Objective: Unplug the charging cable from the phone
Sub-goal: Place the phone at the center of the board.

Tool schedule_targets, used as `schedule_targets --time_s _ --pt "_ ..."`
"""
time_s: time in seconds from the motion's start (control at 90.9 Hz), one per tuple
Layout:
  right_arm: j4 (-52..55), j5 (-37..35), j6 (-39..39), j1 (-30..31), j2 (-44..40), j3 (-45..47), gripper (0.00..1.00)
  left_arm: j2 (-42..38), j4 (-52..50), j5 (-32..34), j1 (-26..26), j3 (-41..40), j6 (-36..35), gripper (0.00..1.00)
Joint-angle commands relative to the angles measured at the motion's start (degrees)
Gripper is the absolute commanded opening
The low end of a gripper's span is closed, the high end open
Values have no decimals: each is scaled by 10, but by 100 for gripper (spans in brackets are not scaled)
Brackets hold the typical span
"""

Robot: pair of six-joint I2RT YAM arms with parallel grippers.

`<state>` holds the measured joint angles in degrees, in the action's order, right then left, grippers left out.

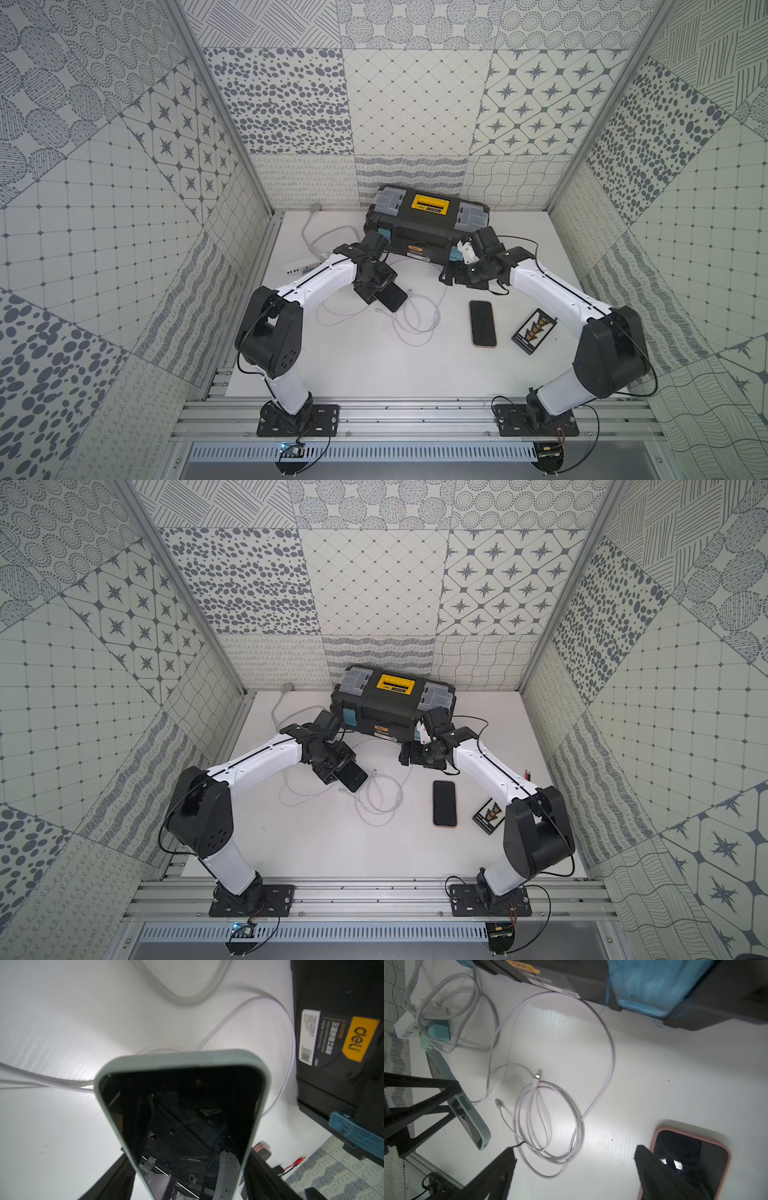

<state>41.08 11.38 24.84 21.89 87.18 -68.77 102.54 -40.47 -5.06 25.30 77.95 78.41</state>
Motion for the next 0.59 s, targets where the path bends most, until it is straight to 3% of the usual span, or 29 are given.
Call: schedule_targets --time_s 0.0,0.286,0.583 --pt "7 -26 11 -30 -46 25 94 37 -2 -6 39 53 -10 25" --pt "30 -53 37 -119 -144 91 93 122 -43 3 103 157 -27 25" --pt "43 -66 54 -141 -201 121 93 203 -95 0 153 268 -61 24"
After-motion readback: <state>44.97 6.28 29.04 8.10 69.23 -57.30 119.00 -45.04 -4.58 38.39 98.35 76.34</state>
